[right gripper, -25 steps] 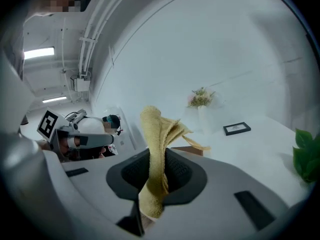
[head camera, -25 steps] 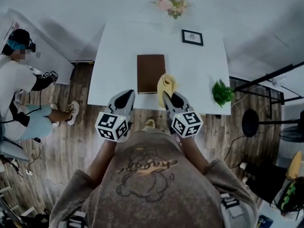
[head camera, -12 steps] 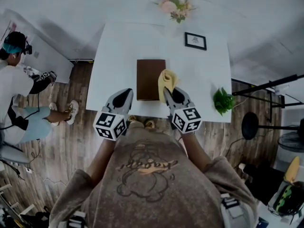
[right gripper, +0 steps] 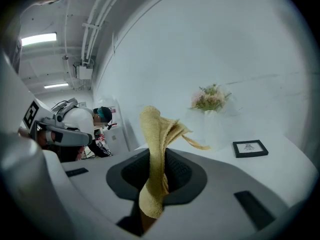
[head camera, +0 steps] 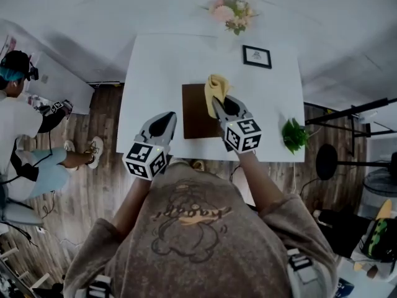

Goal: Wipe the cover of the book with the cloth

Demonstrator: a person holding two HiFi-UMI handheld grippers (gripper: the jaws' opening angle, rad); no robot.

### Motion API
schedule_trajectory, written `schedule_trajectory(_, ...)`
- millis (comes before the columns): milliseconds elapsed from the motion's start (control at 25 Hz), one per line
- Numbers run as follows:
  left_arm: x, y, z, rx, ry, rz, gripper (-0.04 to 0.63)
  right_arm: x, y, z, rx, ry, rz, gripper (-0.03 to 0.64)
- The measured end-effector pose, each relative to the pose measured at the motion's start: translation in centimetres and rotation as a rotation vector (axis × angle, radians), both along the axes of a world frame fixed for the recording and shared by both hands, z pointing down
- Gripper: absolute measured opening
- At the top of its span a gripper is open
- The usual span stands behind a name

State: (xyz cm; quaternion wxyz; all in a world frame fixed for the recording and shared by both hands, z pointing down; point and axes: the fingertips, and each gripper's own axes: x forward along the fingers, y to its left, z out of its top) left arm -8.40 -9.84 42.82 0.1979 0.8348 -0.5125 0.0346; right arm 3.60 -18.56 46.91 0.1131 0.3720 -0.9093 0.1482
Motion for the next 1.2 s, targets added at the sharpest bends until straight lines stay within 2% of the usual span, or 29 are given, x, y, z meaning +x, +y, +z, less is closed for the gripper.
schedule_trajectory(360, -1.4, -1.2, 1.0, -0.023, 0.026, 0.000, 0.004, -5.8, -4.8, 3.4, -0.015, 0.164, -0.216, 0.064)
schedule_trajectory(640, -2.8, -1.3, 1.7, -0.043, 0.039, -0.023, 0.004, -9.6, -6.2, 7.1, -0.043, 0.306, -0.364, 0.063)
schedule_trajectory(1040, -3.8, -0.9, 2.0, -0.048, 0.047, -0.051, 0.003, -12.0, -6.5, 11.9, -0.093, 0.464, -0.461, 0.063)
schedule_trajectory(1200, -4.1, -0.5, 2.3, -0.051, 0.052, -0.059, 0.003, -12.1, -5.7, 13.2, -0.157, 0.458, -0.463, 0.063)
